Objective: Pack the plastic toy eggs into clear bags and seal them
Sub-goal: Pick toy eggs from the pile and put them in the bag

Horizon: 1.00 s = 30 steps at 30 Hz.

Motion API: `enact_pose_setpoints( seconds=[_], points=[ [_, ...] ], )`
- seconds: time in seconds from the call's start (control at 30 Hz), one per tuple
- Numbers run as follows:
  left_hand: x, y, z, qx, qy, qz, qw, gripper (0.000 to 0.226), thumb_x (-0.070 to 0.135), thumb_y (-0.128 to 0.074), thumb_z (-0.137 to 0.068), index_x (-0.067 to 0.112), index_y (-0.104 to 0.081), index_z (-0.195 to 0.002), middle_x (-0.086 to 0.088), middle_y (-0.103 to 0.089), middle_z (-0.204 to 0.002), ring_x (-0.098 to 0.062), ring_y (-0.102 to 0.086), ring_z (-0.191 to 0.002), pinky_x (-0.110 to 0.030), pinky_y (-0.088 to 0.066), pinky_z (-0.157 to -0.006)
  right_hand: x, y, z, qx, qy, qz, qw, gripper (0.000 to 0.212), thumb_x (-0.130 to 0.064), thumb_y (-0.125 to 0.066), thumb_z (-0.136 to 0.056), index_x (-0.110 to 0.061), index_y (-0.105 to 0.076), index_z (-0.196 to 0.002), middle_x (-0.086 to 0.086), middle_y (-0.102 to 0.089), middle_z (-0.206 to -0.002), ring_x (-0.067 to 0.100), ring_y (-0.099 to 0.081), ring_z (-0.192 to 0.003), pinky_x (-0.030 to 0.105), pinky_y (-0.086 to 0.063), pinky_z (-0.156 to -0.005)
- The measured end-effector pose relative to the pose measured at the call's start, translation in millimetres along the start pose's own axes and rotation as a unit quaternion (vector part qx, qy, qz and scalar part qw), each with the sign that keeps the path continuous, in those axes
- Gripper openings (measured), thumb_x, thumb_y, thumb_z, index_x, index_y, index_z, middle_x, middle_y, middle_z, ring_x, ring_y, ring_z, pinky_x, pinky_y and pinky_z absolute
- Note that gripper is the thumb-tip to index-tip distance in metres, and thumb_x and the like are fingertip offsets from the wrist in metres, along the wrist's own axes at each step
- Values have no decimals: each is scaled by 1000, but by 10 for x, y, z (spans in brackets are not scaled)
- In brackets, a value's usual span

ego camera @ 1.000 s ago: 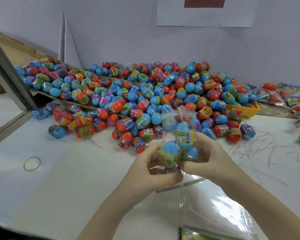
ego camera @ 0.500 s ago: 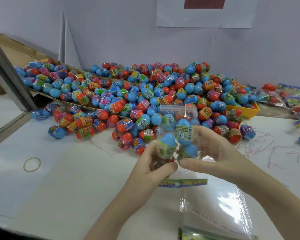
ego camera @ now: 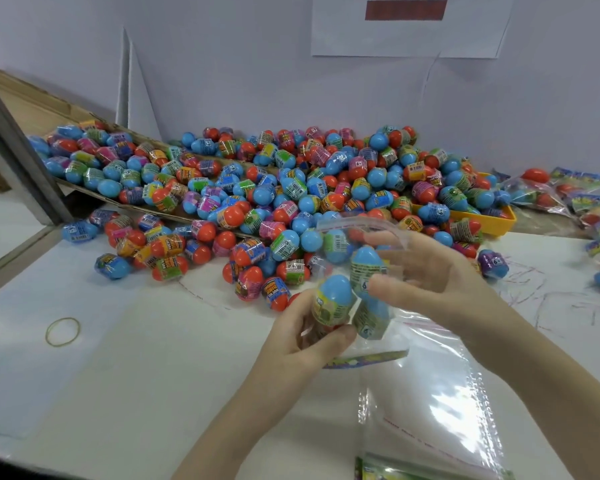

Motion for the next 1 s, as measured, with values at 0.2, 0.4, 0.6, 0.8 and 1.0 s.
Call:
enact_pose_setpoints(
  seconds=[0.2, 0.4, 0.6, 0.8, 1.0],
  points=[
    [-35, -11, 11, -13, 31, -19, 999, 24, 18, -64, -68, 23, -61, -91, 18, -62, -74, 2, -56, -72, -14, -47, -69, -117, -47, -8, 31, 53, -92, 994, 14, -21, -72, -58, -18, -71, -72, 9, -71, -81, 14, -66, -73, 21, -55, -68],
    [69, -121, -12, -18, 37, -16, 999, 30, 24, -79, -68, 22, -63, -93, 14, -66, -71, 3, -60, -64, -13, -46, -55, -33, -70, -61, 54, 15, -100, 993, 43, 16, -55, -77, -17, -66, -52, 6, -71, -67, 12, -67, -62, 17, -52, -56],
    [44, -122, -65, 25, 39, 29, 999, 32, 40, -67, -58, 23, -68, -86, -10, -60, -79, -20, -54, -73, -17, -47, -58, 20, -8, -35, 20, -26, -83, 996, 41, -30, -72, -57, -18, -68, -96, -1, -73, -88, 10, -68, -85, 21, -55, -74],
    [-11, -97, -71, 23, 56, 24, 998, 36, 45, -63, -60, 24, -66, -89, -3, -66, -86, -14, -60, -82, -26, -50, -75, 45, -19, 1, -15, -84, -71, 994, 61, -44, -72, -47, -26, -61, -105, -7, -73, -90, 6, -68, -83, 17, -55, -67],
    [27, -101, -42, -14, 84, 31, 996, 39, 32, -82, -65, 26, -63, -98, 12, -70, -80, -1, -65, -77, -13, -49, -64, 67, -64, 9, -1, -62, -76, 995, 57, -25, -75, -50, -20, -62, -105, 0, -73, -84, 11, -69, -73, 14, -50, -56]
  ],
)
Point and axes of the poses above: each hand's wrist, its own z-axis away from the middle knuckle, its own y-axis out of the back of the hand, x = y × z, the point moved 3 cm from there along -z, towards the middle knuckle
